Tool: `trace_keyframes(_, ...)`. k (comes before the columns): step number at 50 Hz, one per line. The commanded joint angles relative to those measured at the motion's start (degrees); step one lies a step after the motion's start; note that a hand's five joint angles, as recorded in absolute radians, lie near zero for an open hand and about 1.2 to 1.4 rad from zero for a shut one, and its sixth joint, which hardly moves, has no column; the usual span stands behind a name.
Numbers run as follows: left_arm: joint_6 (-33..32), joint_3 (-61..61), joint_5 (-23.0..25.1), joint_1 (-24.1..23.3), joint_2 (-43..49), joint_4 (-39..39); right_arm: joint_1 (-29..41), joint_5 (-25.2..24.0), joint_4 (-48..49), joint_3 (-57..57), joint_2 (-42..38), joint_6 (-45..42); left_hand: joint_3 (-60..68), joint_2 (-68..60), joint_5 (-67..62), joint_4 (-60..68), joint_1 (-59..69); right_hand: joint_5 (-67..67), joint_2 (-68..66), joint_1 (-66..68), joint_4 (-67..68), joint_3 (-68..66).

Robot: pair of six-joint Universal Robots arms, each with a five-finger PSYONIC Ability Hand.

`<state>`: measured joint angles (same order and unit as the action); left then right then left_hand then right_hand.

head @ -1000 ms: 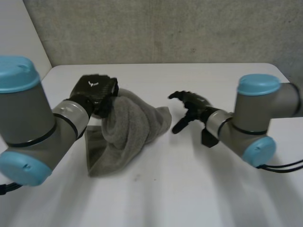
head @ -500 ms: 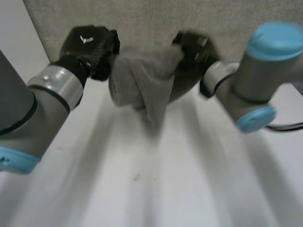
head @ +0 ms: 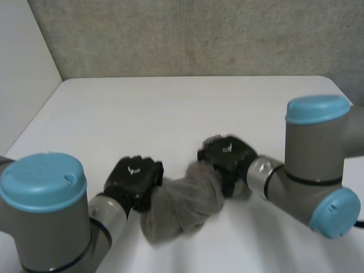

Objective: Fold the towel.

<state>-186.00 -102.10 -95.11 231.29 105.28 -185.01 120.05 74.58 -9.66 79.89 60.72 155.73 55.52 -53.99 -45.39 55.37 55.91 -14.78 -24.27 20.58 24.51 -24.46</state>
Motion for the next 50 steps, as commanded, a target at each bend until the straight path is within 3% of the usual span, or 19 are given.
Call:
trace_keyframes(1, -0.1, 0.0, 0.3, 0.4, -1.2, 5.4, -3.1, 0.2, -0.3, 5.1, 4.6, 0.9, -27.5, 25.9, 27.3, -27.3, -27.9, 12.2, 11.7, -8.0, -11.9, 11.8)
trace_keyframes(6, -0.2, 5.5, 0.6, 1.8, -7.5, 6.1, -9.6, -0.5, 2.2, 7.9, 12.0, 6.2, -28.2, 26.6, 28.0, -28.0, -28.5, 12.2, 11.7, -8.0, -11.9, 11.9)
trace_keyframes(12, -0.2, 12.0, 1.7, 2.3, -7.1, 5.1, -12.8, -1.3, 5.1, 12.0, 14.8, 11.5, -27.8, 26.3, 27.7, -27.7, -28.2, 12.2, 11.7, -8.0, -11.9, 11.9)
trace_keyframes(23, -0.2, 30.6, 10.0, 2.1, 11.4, 7.6, -20.1, -4.3, 7.4, 22.9, 17.7, 14.1, -27.5, 25.9, 27.3, -27.3, -27.9, 13.0, 12.5, -8.8, -12.7, 12.7)
trace_keyframes(28, -0.2, 38.6, 19.3, 2.2, 20.2, 10.4, -22.0, -4.4, 7.4, 24.4, 17.6, 14.4, -27.6, 26.1, 27.5, -27.5, -28.0, 13.9, 13.3, -9.7, -13.6, 13.5)
trace_keyframes(33, -0.2, 40.7, 25.5, 2.1, 24.6, 10.2, -24.0, -4.4, 7.5, 25.0, 17.6, 14.4, -27.3, 25.8, 27.2, -27.2, -27.7, 14.8, 14.3, -10.6, -14.5, 14.5)
trace_keyframes(38, -0.9, 40.8, 26.6, 1.9, 27.4, 10.2, -25.2, -4.5, 8.1, 25.1, 17.6, 14.4, -26.6, 25.1, 26.5, -26.5, -27.0, 14.8, 14.3, -10.6, -14.5, 14.5)
trace_keyframes(50, -7.1, 38.0, 26.4, 1.7, 27.4, 13.6, -25.2, -4.5, 8.3, 24.0, 17.5, 13.8, 2.8, -4.3, -2.9, 2.9, 2.4, 14.8, 14.3, -10.6, -14.5, 14.5)
